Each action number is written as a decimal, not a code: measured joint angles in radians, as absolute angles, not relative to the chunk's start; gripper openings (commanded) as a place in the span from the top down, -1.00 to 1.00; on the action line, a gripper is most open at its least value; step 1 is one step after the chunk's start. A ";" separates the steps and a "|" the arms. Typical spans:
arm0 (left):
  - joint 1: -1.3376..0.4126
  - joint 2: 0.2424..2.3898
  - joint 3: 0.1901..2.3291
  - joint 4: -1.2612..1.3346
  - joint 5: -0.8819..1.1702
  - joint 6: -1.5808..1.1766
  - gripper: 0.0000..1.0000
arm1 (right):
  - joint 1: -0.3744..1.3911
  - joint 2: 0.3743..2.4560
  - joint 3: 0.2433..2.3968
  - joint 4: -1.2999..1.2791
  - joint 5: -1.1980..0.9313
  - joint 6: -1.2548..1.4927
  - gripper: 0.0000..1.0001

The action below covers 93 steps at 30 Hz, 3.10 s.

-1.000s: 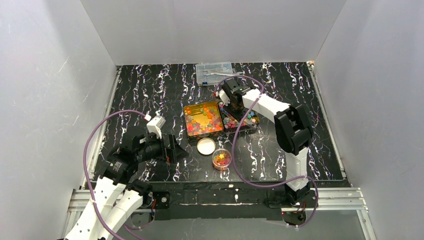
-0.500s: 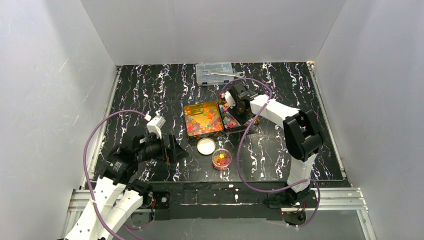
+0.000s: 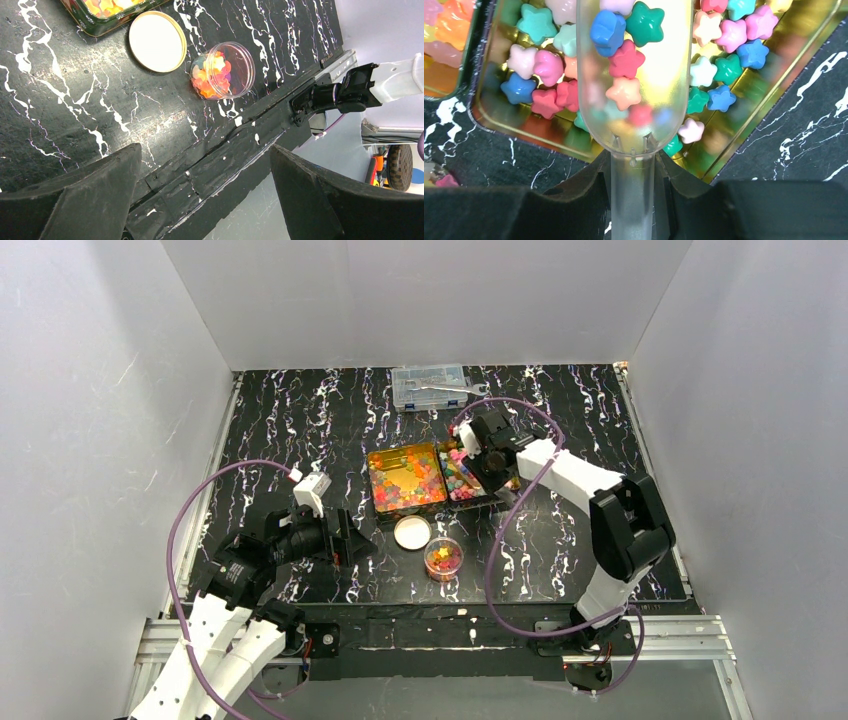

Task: Pack the candies
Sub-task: Scoop the fake candies from the storage box, then place the fake candies in the packing bottle.

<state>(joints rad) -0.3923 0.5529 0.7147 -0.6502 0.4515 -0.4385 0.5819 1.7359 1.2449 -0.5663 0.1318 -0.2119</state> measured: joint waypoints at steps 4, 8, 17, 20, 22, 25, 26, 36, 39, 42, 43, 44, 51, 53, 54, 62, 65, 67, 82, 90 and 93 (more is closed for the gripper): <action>-0.392 0.553 0.715 -0.651 0.450 -0.439 -0.99 | 0.582 1.683 1.231 -0.571 0.127 -0.209 0.97; -0.392 0.553 0.715 -0.651 0.450 -0.439 -0.99 | 0.582 1.634 1.226 -0.574 0.122 -0.203 0.97; -0.392 0.558 0.715 -0.651 0.450 -0.439 -0.99 | 0.583 1.496 1.205 -0.609 0.082 -0.170 0.97; -0.392 0.558 0.715 -0.650 0.450 -0.439 -0.99 | 0.596 1.439 1.193 -0.631 0.075 -0.156 0.97; -0.392 0.558 0.715 -0.650 0.450 -0.439 -0.99 | 0.617 1.411 1.193 -0.652 0.079 -0.148 0.97; -0.392 0.558 0.715 -0.650 0.450 -0.439 -0.99 | 0.679 1.374 1.193 -0.682 0.091 -0.124 0.97; -0.392 0.558 0.715 -0.650 0.451 -0.439 -0.99 | 0.707 1.362 1.190 -0.691 0.101 -0.111 0.97; -0.392 0.549 0.714 -0.650 0.452 -0.438 -0.99 | 0.966 1.252 1.179 -0.799 0.179 0.050 0.97; -0.392 0.543 0.714 -0.648 0.452 -0.439 -0.99 | 1.031 1.243 1.180 -0.853 0.202 0.107 0.97; -0.392 0.534 0.714 -0.643 0.452 -0.438 -0.99 | 1.070 1.232 1.180 -0.917 0.211 0.165 0.97; -0.392 0.530 0.714 -0.643 0.452 -0.438 -0.99 | 1.077 1.227 1.180 -0.935 0.210 0.184 0.97; -0.392 0.525 0.714 -0.644 0.452 -0.439 -0.99 | 1.085 1.222 1.180 -0.952 0.210 0.200 0.97; -0.393 0.505 0.714 -0.643 0.452 -0.438 -0.99 | 1.178 1.215 1.180 -1.067 0.208 0.306 0.97; -0.393 0.502 0.714 -0.643 0.452 -0.439 -0.99 | 1.202 1.216 1.180 -1.096 0.202 0.328 0.97; -0.393 0.501 0.714 -0.643 0.452 -0.439 -0.99 | 1.210 1.216 1.180 -1.107 0.200 0.337 0.97; -0.393 0.498 0.714 -0.643 0.452 -0.439 -0.99 | 1.242 1.253 1.184 -1.199 0.174 0.382 0.97; -0.393 0.492 0.713 -0.643 0.452 -0.438 -0.99 | 1.246 1.285 1.198 -1.232 0.158 0.390 0.97; -0.393 0.491 0.713 -0.643 0.452 -0.439 -0.99 | 1.246 1.307 1.212 -1.246 0.149 0.390 0.97; -0.393 0.490 0.713 -0.643 0.453 -0.438 -0.99 | 1.246 1.456 1.332 -1.340 0.127 0.389 0.97; -0.395 0.480 0.713 -0.641 0.458 -0.438 -0.99 | 1.245 1.534 1.373 -1.372 0.119 0.388 0.97; -0.395 0.476 0.713 -0.635 0.463 -0.438 -0.99 | 1.233 1.546 1.377 -1.375 0.107 0.385 0.97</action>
<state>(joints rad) -0.3950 0.4759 0.7132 -0.6353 0.4633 -0.4377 1.2327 1.5455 1.3773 -1.3750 0.1066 0.3855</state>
